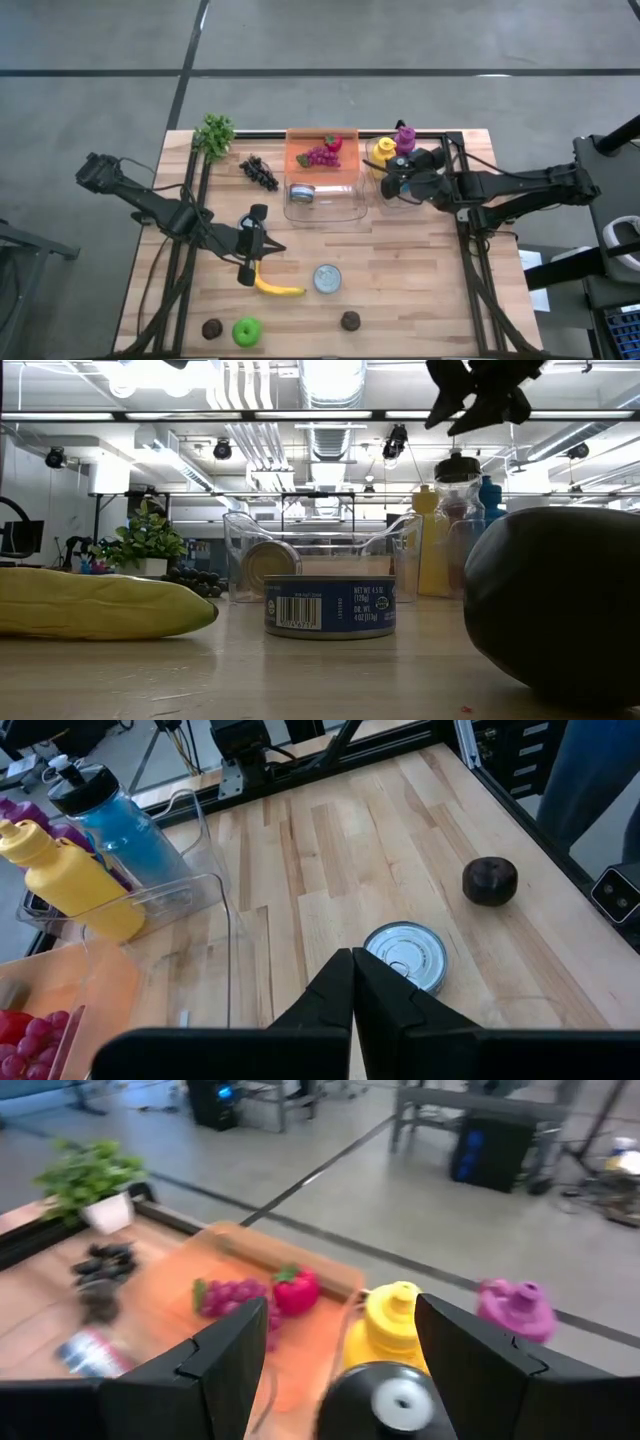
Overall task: Pick & Place Food Item
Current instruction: Put the right plum into the orange bin
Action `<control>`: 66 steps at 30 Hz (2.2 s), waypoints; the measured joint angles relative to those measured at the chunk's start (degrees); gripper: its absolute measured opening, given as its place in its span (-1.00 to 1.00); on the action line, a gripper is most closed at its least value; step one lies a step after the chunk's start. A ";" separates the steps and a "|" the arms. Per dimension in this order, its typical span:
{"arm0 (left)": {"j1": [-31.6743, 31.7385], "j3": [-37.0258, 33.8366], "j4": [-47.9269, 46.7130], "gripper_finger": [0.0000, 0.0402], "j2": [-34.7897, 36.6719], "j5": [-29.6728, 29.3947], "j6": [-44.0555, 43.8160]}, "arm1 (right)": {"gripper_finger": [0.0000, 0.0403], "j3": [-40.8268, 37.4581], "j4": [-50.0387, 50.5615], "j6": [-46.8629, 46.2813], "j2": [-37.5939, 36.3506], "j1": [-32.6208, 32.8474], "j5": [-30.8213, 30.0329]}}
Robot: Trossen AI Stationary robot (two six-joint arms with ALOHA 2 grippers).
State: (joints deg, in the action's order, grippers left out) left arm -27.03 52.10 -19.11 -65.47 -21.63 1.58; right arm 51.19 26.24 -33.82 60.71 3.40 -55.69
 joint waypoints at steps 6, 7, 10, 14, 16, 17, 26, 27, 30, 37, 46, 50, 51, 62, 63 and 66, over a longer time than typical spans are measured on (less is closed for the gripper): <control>0.00 0.00 0.00 -0.96 0.00 0.00 0.00 | 0.18 1.61 -0.01 2.26 0.07 0.43 6.42; 0.00 0.00 0.00 -0.96 0.00 0.00 0.00 | 0.17 1.67 -0.07 2.79 0.11 0.67 6.72; 0.00 0.00 0.00 -0.96 0.00 0.00 0.00 | 0.14 1.70 -0.26 4.33 0.11 2.06 6.80; 0.00 0.00 0.00 -0.96 0.00 0.00 0.00 | 0.08 1.70 -1.34 5.58 0.13 4.12 6.83; 0.00 0.00 0.00 -0.96 0.00 0.00 0.00 | 0.03 1.70 -1.81 5.59 0.13 5.19 6.81; 0.00 0.00 0.00 -0.96 0.00 0.00 0.00 | 0.00 1.70 -1.99 5.62 0.13 5.66 6.81; 0.02 0.00 -0.02 -0.96 0.00 0.00 0.02 | -0.45 1.70 -5.15 9.10 0.37 10.67 6.81; 0.02 0.00 -0.01 -0.96 0.00 0.00 0.02 | -0.51 1.70 -5.73 9.52 0.72 11.25 6.77; 0.02 0.00 0.00 -0.96 0.00 0.00 0.02 | -0.69 1.70 -7.43 11.81 2.60 12.87 6.82; 0.02 0.00 -0.04 -0.96 0.00 0.00 0.02 | -0.95 1.67 -13.90 18.59 9.54 15.52 16.30; 0.06 0.00 -0.04 -0.96 0.00 0.00 0.02 | -0.96 1.67 -20.04 23.57 16.89 19.14 33.27; 0.07 0.00 -0.09 -0.96 0.00 0.00 0.02 | -0.96 1.67 -21.95 23.98 19.05 20.82 35.60; 0.07 0.00 -0.07 -0.96 0.00 0.00 0.02 | -0.96 1.67 -22.39 23.99 19.48 21.14 36.25; 0.07 0.00 -0.07 -0.96 0.00 0.00 0.02 | -0.96 1.67 -24.51 30.47 21.92 24.56 40.85; 0.07 0.00 -0.07 -0.96 0.00 0.00 0.02 | -0.96 1.67 -24.54 30.64 21.92 24.75 41.95; 0.07 0.00 -0.07 -0.96 0.01 0.00 0.02 | -0.96 1.67 -24.54 30.56 21.92 24.79 46.36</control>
State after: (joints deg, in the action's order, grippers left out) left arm -26.96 52.10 -19.18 -65.46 -21.63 1.61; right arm 52.86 1.70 -3.25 82.63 28.18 -9.33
